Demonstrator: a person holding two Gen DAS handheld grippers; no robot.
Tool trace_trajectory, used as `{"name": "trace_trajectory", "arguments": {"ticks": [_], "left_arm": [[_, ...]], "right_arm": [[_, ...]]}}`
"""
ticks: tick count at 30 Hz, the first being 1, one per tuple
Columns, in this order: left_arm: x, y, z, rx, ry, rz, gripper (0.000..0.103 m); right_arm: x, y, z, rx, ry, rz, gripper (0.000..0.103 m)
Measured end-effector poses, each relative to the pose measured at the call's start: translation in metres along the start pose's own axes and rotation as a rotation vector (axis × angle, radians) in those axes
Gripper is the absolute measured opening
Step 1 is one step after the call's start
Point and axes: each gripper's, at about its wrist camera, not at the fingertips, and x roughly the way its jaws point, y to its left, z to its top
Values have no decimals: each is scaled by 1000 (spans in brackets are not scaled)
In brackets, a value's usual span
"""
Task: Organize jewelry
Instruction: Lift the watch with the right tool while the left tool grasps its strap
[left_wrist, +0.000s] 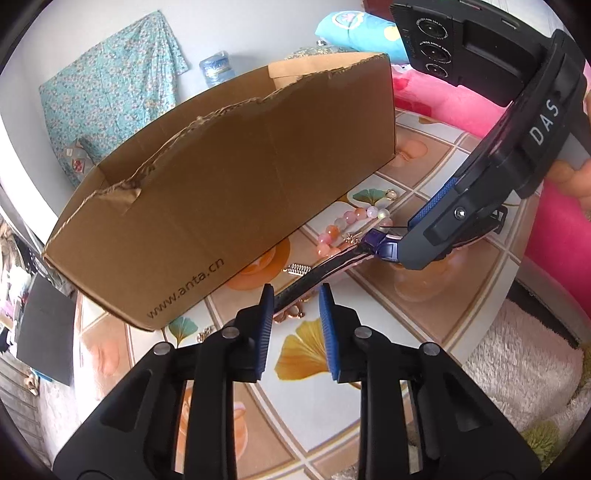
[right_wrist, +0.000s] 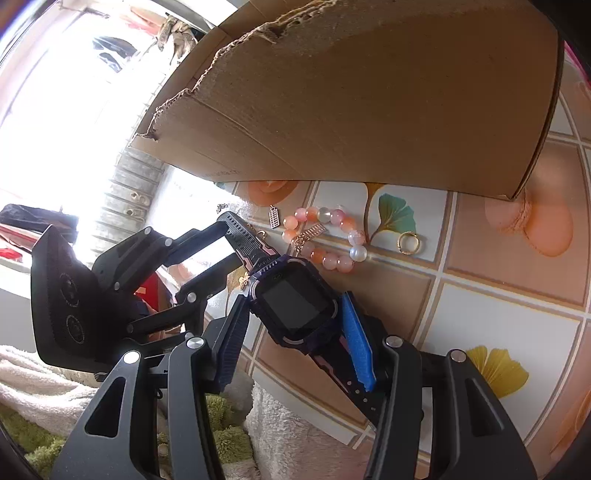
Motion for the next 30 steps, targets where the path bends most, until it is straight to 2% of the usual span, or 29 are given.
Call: {"name": "trace_trajectory", "arguments": {"ticks": [5,11,15,24,30], "left_arm": [[3,-4,1,25,4,12,19],[0,-8,3,63,-5,42,14],[-6,-16,3,100,-27,74,9],[-14,-27,4,137,-56,104,6],[-22,-28,10,123,-90,104,5]], "right_arm": [[-3,-1,-3,-22,-17,2,50],[-6,10,-11,-92,-49,-42,50],[-5,27,-21,-207,-78,-149,50],[4,60,-42,-438,-95,-361,50],[8,66,-51,-508,-105,-424,50]]}}
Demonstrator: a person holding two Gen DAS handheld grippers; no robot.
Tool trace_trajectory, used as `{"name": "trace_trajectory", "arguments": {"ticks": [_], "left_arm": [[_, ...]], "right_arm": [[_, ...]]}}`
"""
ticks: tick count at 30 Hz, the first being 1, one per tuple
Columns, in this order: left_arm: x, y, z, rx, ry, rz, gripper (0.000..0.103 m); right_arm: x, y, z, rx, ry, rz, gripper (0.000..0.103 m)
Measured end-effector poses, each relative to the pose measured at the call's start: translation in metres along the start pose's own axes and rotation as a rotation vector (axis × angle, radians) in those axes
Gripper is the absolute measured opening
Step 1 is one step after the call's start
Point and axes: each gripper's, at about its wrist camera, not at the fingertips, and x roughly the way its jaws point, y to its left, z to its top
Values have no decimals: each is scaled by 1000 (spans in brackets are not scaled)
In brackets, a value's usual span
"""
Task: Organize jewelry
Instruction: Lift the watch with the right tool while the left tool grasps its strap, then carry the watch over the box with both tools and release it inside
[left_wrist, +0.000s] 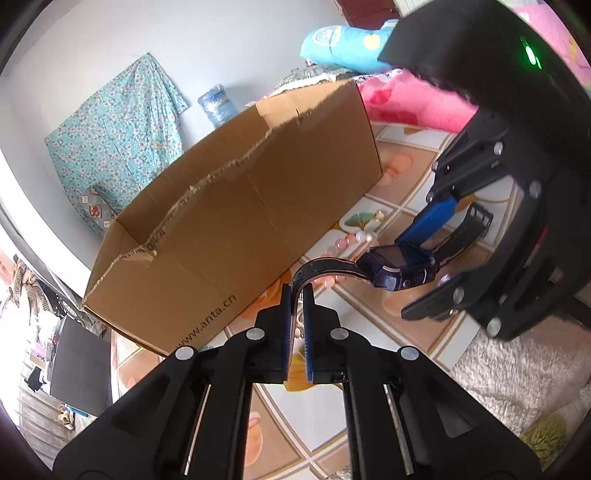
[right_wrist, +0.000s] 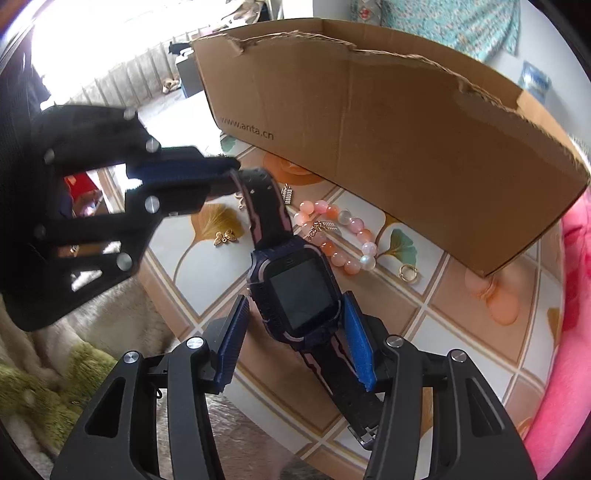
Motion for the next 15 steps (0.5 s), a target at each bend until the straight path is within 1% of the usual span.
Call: {"name": "trace_trajectory", "arguments": {"ticks": [1,3,4,9,12,15], "left_arm": [[-2,-1,2,0,-7,1,5],[-5,-2,4,7,-20,6,5],[-6,-3,6,15,-25,16,5],[-17,-5,14,30,-49,20,4],[-29,-5,22,49,-77,31,4],[-47,-3,32,62,-127,38,4]], "right_arm": [[-1,1,-1,1,-6,-6,50],[-3,1,-3,19,-23,-15,44],[-3,0,-4,36,-29,-12,37],[-18,-4,-13,92,-75,-9,36],[-36,-2,-17,110,-103,-37,35],[-69,2,-15,125,-148,-87,35]]}}
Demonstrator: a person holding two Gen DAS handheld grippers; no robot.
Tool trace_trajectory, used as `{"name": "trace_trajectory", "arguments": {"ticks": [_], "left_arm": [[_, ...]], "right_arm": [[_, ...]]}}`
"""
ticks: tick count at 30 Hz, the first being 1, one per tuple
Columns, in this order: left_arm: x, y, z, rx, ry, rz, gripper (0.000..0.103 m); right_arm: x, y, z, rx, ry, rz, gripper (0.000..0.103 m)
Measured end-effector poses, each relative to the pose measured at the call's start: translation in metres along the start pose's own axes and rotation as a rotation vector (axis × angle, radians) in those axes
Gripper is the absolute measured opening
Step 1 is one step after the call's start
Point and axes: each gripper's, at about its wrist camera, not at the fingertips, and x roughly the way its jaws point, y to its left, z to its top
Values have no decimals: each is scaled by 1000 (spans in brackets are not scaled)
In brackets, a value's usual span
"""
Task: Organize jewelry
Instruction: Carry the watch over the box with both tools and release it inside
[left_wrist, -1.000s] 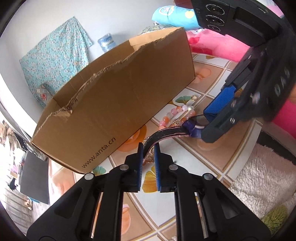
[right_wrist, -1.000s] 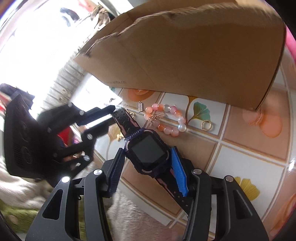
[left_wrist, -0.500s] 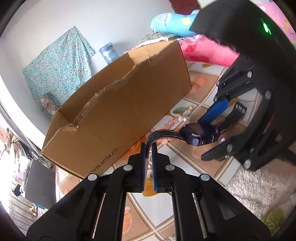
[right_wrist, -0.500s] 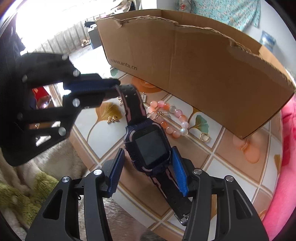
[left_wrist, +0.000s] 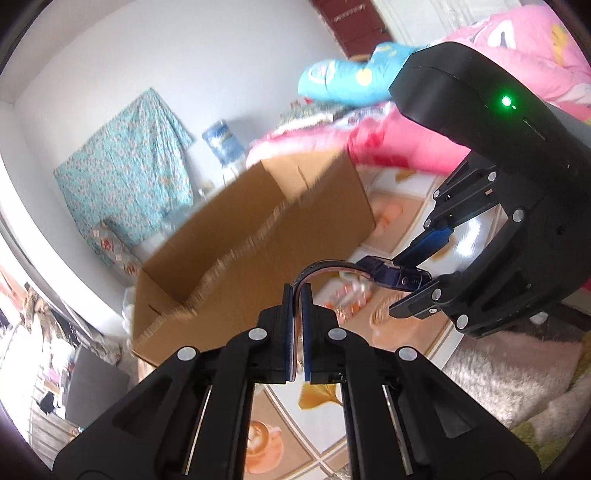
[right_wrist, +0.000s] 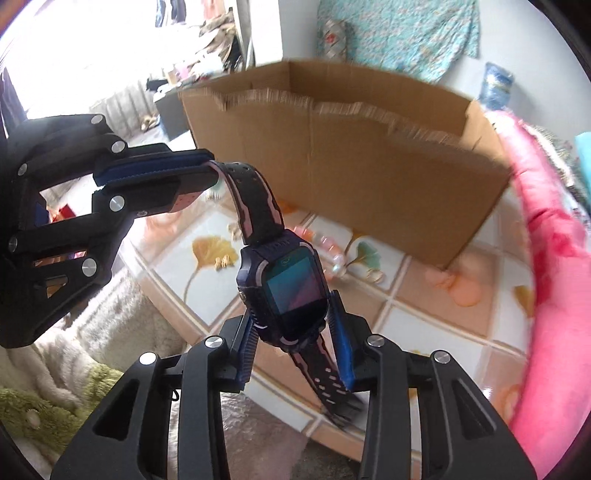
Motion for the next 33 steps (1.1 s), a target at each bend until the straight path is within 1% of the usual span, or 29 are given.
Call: {"name": "trace_trajectory", "arguments": {"ticks": [3,7,10,11,13,14,16,18,20,22,23,24,25,29,31,33], "left_arm": [[-16,9,18,18,-69,24,4],[-31,32,45,35,-173,79,4],[-35,57,61,33,-229,116,4],[-33,67,65,39,-243,134,4],[-27,84,72,52,-253,164,4],[-21,93,75,55,-253,174,4],[-8,110,79,53,-239,172,4],[12,127,81,49,-215,166,3],[27,140,80,43,-183,148,3],[56,153,78,32,-127,115,3],[68,159,77,26,-104,99,3],[83,164,74,20,-73,75,3],[96,166,72,19,-42,58,3],[150,166,57,45,81,12,2],[167,164,52,55,134,-16,2],[175,165,48,79,163,-18,2]], "right_arm": [[-27,2,13,-5,-41,-51,35],[-67,-1,53,-43,-100,-112,35],[-77,0,96,-96,-133,-139,35],[-72,3,111,-113,-138,-148,35],[-74,0,139,-160,-148,-157,35],[-73,-8,147,-172,-148,-157,35],[-60,-13,173,-224,-138,-165,35],[-38,-19,190,-262,-115,-174,35],[-13,-29,209,-284,-76,-156,35],[21,-41,224,-296,-8,-128,34],[35,-47,229,-299,24,-113,25],[49,-52,233,-301,54,-105,18],[69,-58,236,-302,106,-96,15],[126,-65,232,-362,230,-84,15],[144,-64,229,-395,263,-99,15],[157,-65,228,-427,283,-109,15]]}}
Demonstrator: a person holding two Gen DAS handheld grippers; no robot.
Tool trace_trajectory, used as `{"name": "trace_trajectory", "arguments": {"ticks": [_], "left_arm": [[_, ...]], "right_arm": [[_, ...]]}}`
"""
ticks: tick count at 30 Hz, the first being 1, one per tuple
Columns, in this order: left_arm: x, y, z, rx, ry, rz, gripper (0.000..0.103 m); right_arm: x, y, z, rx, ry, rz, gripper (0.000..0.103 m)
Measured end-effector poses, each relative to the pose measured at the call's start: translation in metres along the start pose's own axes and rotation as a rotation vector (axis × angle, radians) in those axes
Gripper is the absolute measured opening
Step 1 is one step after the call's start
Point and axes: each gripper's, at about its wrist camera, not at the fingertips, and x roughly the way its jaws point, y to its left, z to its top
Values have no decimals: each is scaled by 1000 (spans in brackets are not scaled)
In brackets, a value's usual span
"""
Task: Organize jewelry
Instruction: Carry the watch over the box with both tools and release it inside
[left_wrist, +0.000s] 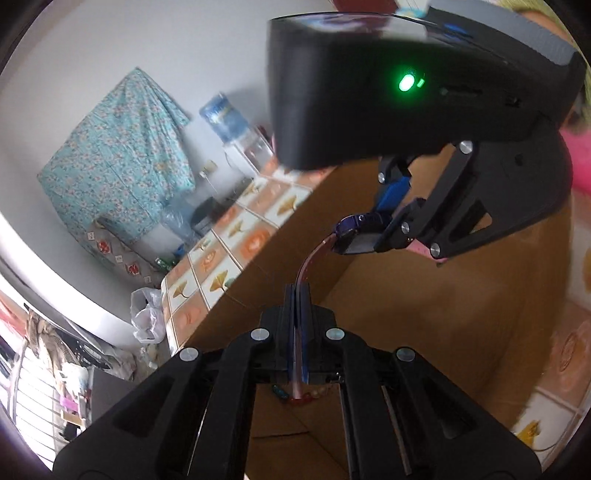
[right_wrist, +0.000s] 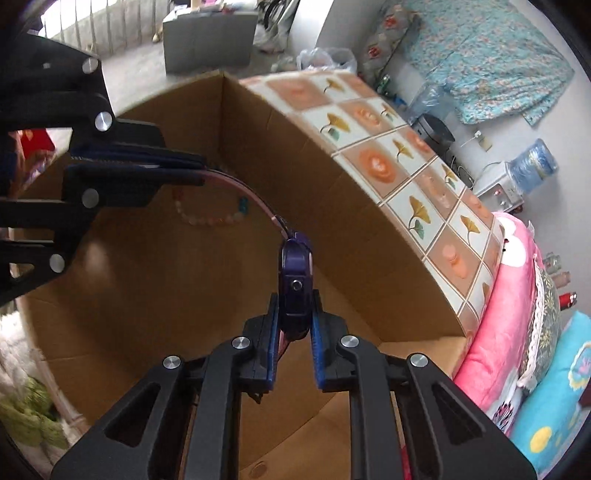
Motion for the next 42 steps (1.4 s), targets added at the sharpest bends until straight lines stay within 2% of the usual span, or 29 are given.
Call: {"name": "trace_trajectory", "arguments": {"ticks": [5,7,9,10,14,18,20,23,28,33,36,40,42], "left_arm": [[12,-3,2,31,81,-27,3],[14,-2,-3,28,117,-29,6],[15,7,-5,5,146,-19,14],[12,13,-7,-18,155,-7,14],[-10,45,-18,-178,147,-3,14],[-53,71,-40,-361,104,20,14],[-68,79,-51,-426,85,25,14],[-95,78,-74,-522,67,27,19],[-128,73,-108,-606,34,39,21],[-137,57,-134,-653,20,39,25],[-137,48,-145,-674,30,30,26],[-137,42,-158,-734,39,-2,26],[-139,40,-161,-747,36,-11,26]], "right_arm": [[17,1,3,-66,21,-72,15],[24,5,3,-115,42,-132,15],[29,9,1,-141,62,-144,15],[33,12,-1,-165,78,-153,15],[32,33,-5,-293,80,-231,15],[34,52,-15,-406,107,-280,15],[34,59,-21,-443,129,-273,16],[27,63,-28,-443,145,-214,20],[-17,25,-24,-165,73,41,23],[-34,-20,-26,154,60,216,23],[-29,-35,-23,288,70,274,23],[2,-54,-18,431,104,259,23],[19,-51,-13,458,136,272,23]]}}
